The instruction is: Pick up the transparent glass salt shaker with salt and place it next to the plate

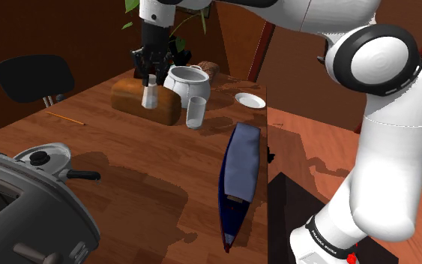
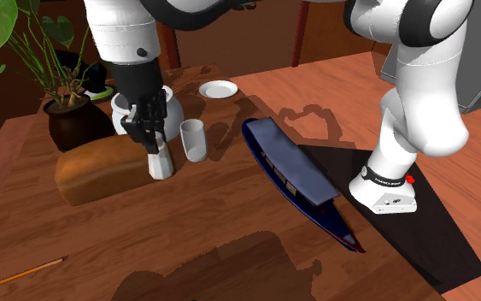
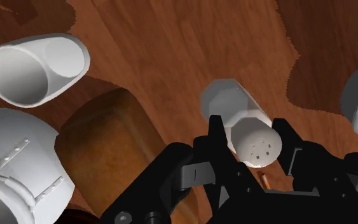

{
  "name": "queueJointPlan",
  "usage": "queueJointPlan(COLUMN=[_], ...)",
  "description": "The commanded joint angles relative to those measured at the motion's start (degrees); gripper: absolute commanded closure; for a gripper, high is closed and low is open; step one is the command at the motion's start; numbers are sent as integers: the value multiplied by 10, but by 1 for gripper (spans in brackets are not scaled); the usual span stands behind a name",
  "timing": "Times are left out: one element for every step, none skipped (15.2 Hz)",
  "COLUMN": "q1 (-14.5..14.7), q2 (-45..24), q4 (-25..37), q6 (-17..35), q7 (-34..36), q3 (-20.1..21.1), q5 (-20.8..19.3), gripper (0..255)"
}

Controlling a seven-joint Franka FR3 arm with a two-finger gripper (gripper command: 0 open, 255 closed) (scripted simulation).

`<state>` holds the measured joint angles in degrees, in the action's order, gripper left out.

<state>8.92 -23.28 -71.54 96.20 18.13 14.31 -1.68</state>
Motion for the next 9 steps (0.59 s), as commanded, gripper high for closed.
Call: queueJointPlan(q1=[-19,-30,-40,-49,-59,-68,-77,-86,-94], q2=[25,38,50,61,72,82,91,100,108], q4=[-35,-53,-70,-86,-100,-114,-126,-137,-148], q6=[9,14,19,23,26,29,31,34,35], q7=[-22,-34,-46,-59,-72,-85,-97,-110,-124], q3=[-4,-7,-10,-14,-17,-21,-25,-30,-34], q5=[8,12,16,20,24,27,31,34,36], gripper=[255,255,255,255,255,255,255,255,255])
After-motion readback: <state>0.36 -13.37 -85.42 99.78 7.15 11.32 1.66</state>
